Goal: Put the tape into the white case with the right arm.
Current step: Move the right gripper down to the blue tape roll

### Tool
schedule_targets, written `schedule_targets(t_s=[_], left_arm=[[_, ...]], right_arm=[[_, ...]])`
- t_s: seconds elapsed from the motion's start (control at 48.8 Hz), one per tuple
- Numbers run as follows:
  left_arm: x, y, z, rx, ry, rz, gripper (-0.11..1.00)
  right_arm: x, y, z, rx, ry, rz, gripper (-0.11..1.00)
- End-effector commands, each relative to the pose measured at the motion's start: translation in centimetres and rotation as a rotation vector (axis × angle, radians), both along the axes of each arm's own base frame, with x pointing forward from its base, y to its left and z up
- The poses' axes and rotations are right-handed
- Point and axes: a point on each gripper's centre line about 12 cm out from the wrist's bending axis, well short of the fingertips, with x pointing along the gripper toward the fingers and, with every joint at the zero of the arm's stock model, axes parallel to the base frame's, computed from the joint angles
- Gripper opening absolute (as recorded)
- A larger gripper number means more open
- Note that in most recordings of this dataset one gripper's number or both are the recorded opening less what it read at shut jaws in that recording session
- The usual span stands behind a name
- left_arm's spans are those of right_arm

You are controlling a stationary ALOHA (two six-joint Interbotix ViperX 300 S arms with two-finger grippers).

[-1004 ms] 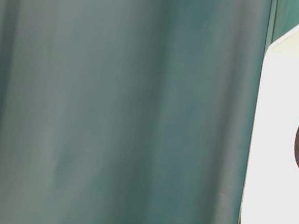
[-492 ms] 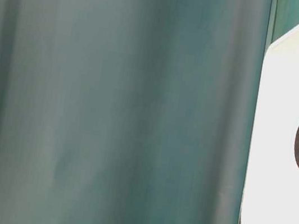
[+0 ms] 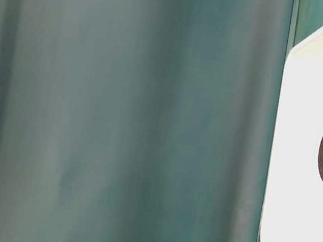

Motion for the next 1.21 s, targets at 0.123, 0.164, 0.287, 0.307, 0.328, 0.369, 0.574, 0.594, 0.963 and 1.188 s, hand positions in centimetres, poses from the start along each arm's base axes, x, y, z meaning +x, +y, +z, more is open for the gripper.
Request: schedule_targets(t_s=[0.123, 0.164, 0.287, 0.307, 0.328, 0.369, 0.574, 0.594, 0.963, 1.188], left_arm=[[0.1, 0.0, 0.5, 0.002, -0.012, 0.0, 0.0], [0.1, 0.0, 0.5, 0.002, -0.012, 0.0, 0.0], [0.1, 0.0, 0.5, 0.002, -0.014, 0.0, 0.0], [0.1, 0.0, 0.5, 0.002, -0.012, 0.002, 0.0], [0.1, 0.0, 0.5, 0.002, -0.012, 0.0, 0.0], [0.1, 0.0, 0.5, 0.002, -0.012, 0.002, 0.0], [0.1, 0.0, 0.6, 0.0, -0.015, 0.0, 0.0], [0.1, 0.0, 0.6, 0.002, -0.014, 0.0, 0.0], [0.1, 0.0, 0.5, 0.002, -0.012, 0.0, 0.0], [0.1, 0.0, 0.3, 0.0, -0.009, 0.0, 0.0]], right_arm=[[3.5, 1.5, 1.0, -0.017, 0.023, 0.048, 0.62], [4.2, 1.9, 1.1, -0.016, 0.025, 0.057, 0.62], [6.4, 2.8, 1.0, -0.013, 0.029, 0.074, 0.62], [6.7, 3.0, 0.9, -0.013, 0.033, 0.078, 0.62], [7.0, 3.1, 0.9, -0.012, 0.033, 0.079, 0.62], [7.7, 3.4, 0.7, -0.012, 0.036, 0.082, 0.62], [11.4, 5.0, 0.0, -0.011, 0.049, 0.103, 0.62], [11.8, 5.1, -0.1, -0.011, 0.051, 0.104, 0.62], [17.6, 7.6, -0.8, -0.014, 0.05, 0.127, 0.62], [19.6, 8.9, -1.5, -0.015, 0.051, 0.144, 0.62]])
